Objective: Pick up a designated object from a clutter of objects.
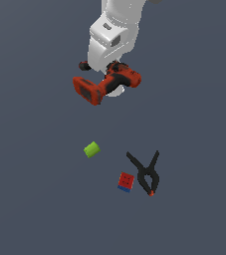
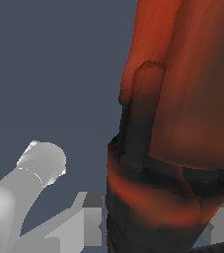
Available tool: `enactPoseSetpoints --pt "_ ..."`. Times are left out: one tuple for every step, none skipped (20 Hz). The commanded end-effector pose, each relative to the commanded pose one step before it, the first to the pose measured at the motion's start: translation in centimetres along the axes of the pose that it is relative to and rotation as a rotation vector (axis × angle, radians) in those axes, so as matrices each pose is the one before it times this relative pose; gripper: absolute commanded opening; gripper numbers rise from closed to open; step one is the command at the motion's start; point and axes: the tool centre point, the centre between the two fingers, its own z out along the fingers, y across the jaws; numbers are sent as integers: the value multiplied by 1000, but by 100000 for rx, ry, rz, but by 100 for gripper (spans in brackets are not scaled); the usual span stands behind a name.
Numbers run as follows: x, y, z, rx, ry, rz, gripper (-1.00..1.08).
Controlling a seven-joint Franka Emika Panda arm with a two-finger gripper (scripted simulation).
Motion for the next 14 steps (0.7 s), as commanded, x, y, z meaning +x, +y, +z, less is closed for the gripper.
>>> enactPoseSetpoints --pt "-1135 -643 -1782 -514 391 146 -100" --pt "-355 -204 -510 0 0 0 -100" --pt "-325 -183 -470 0 0 0 -100" --pt "-286 -175 -435 -26 -34 24 -100" --pt "-266 -145 -391 0 0 0 -100" --pt "-227 -138 -355 -27 -34 23 -100" --pt "-209 -109 -310 0 0 0 -100" --pt "-180 -92 -269 0 0 0 -100" --pt "-152 -77 -229 0 0 0 -100" --pt "-107 -80 -195 -39 -49 29 -100" --pt "-96 -47 -146 0 0 0 -100" --pt "-69 -33 -104 0 0 0 -100" --pt "-41 -20 -63 0 0 0 -100" --pt "-14 -7 -21 0 0 0 -100"
